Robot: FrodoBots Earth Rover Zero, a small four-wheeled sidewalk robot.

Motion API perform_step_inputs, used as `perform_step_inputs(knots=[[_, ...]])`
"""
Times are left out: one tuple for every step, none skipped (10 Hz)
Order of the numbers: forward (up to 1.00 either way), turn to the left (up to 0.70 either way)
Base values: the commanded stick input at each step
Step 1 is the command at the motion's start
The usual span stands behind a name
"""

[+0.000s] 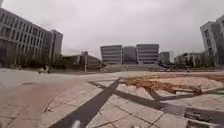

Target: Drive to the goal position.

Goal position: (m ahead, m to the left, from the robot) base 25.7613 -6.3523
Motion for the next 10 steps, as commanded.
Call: perform_step_inputs(knots=[[0.7,0.0],[0.7,0.0],[0.7,0.0],[0.7,0.0],[0.7,0.0],[0.7,0.0],[0.7,0.0],[0.7,0.0],[0.7,0.0],[0.7,0.0]])
